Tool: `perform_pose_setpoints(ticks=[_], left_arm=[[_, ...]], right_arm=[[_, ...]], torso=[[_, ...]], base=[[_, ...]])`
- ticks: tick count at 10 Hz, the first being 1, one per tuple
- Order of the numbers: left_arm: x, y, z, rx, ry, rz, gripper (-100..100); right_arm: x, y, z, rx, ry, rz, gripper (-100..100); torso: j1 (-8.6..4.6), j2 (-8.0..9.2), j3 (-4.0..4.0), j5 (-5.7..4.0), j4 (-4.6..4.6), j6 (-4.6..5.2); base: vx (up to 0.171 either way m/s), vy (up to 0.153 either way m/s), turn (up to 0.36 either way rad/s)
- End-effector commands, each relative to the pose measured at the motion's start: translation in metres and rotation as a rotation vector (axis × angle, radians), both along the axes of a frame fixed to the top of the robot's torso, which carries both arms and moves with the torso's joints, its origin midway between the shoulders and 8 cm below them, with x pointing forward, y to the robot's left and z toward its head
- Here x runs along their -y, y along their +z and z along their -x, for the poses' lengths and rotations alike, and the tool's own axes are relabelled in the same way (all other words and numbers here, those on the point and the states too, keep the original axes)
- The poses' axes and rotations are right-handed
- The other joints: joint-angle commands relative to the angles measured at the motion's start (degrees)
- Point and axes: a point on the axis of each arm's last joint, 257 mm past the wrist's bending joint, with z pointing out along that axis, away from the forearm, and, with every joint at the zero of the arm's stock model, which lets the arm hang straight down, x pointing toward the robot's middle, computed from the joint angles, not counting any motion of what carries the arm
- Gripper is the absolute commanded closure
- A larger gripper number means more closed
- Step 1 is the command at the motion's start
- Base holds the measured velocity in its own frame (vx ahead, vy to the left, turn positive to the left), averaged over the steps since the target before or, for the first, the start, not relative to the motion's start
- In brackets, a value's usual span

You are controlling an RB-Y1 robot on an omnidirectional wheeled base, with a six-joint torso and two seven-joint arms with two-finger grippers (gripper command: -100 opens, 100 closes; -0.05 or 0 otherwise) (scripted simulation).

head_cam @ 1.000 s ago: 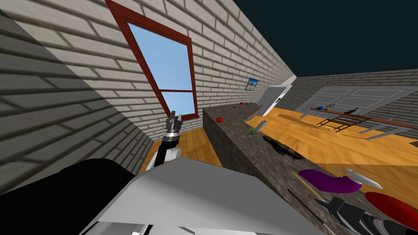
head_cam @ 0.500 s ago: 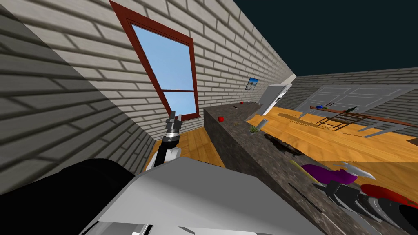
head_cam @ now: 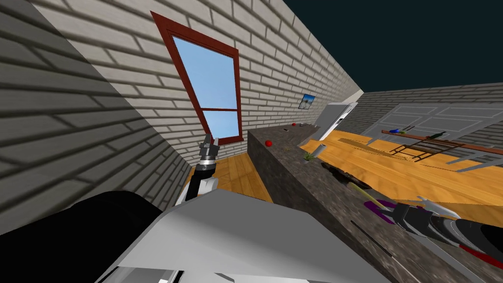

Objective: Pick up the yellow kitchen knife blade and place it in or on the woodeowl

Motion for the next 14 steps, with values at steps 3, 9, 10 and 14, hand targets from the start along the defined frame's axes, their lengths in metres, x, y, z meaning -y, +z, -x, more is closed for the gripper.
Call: perform_pose_setpoints(ticks=[3, 9, 10, 14], left_arm=[[0.000, 0.000, 0.000, 0.000, 0.000, 0.000, 0], [0.000, 0.000, 0.000, 0.000, 0.000, 0.000, 0], [0.000, 0.000, 0.000, 0.000, 0.000, 0.000, 0], [0.000, 0.000, 0.000, 0.000, 0.000, 0.000, 0]], right_arm=[[0.008, 0.024, -0.001, -0.032, -0.051, -0.008, 100], [0.032, 0.023, 0.038, -0.083, -0.239, -0.059, 100], [0.036, 0.023, 0.044, -0.086, -0.271, -0.065, 100], [0.049, 0.023, 0.062, -0.088, -0.368, -0.082, 100]], torso=[[-0.19, -0.09, -0.06, -0.04, -0.04, -0.05], [-0.58, -0.36, -0.24, -0.20, -0.15, 0.02], [-0.58, -0.33, -0.23, -0.21, -0.15, 0.06], [-0.67, -0.44, -0.30, -0.21, -0.18, 0.02]], base=[[-0.023, -0.055, 0.258], [0.012, -0.109, 0.227], [0.007, -0.103, 0.235], [0.017, -0.111, 0.178]])
